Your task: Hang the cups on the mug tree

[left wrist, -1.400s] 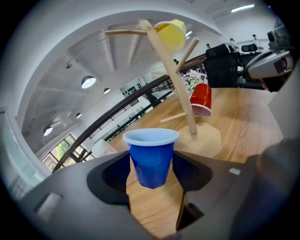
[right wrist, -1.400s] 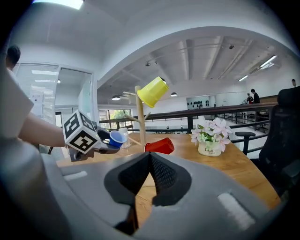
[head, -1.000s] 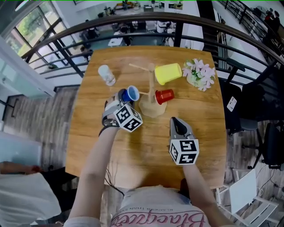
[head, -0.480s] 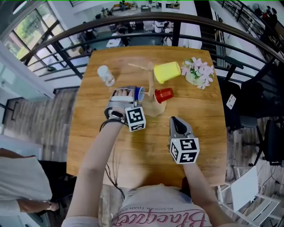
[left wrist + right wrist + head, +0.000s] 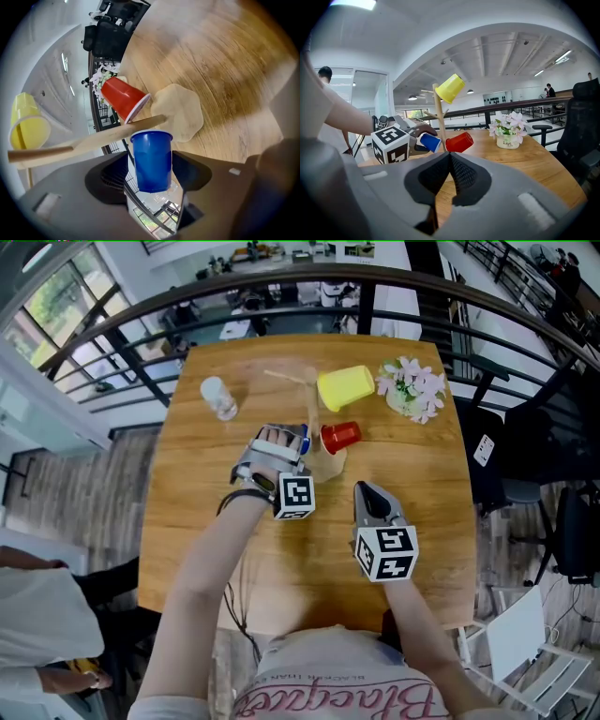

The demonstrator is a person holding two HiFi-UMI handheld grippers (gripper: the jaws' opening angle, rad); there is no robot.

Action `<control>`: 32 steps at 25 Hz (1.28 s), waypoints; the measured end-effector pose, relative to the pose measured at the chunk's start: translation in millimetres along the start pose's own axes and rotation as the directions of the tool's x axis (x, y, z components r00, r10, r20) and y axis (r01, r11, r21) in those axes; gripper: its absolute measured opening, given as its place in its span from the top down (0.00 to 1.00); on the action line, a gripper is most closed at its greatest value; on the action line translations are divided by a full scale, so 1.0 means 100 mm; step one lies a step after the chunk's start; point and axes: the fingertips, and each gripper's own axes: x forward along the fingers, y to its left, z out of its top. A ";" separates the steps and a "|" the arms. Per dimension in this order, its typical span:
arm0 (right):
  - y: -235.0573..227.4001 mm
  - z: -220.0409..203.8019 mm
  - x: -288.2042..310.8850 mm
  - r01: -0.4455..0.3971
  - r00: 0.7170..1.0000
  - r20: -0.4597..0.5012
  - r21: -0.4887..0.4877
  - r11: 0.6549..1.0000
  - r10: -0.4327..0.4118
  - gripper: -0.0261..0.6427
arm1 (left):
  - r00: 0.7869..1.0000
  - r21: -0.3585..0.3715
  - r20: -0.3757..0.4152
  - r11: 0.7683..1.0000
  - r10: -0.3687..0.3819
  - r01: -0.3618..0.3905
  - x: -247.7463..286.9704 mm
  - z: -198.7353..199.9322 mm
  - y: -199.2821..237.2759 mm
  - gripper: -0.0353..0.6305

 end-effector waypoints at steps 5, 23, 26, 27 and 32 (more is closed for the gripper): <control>0.01 0.02 -0.03 0.002 1.000 0.005 -0.002 1.000 -0.002 0.96 | 0.999 -0.046 0.011 0.998 -0.039 0.039 -0.01 0.03 -0.05 0.49; 0.21 0.22 -0.26 0.012 0.998 0.057 -0.089 0.996 -0.007 0.96 | 0.997 -0.409 0.066 0.913 0.031 -0.001 -0.48 -0.10 0.14 0.31; 0.24 0.26 -0.31 0.016 0.998 0.065 -0.123 0.992 -0.008 0.96 | 0.996 -0.493 0.074 0.870 0.050 -0.007 -0.60 -0.17 0.15 0.31; 0.24 0.29 -0.33 0.019 0.997 0.070 -0.131 0.991 -0.010 0.96 | 0.996 -0.522 0.075 0.853 0.056 -0.009 -0.64 -0.20 0.15 0.32; 0.19 0.43 -0.40 0.038 0.994 0.103 -0.141 0.989 -0.024 0.96 | 0.993 -0.660 0.081 0.751 0.091 -0.015 -0.82 -0.33 0.16 0.33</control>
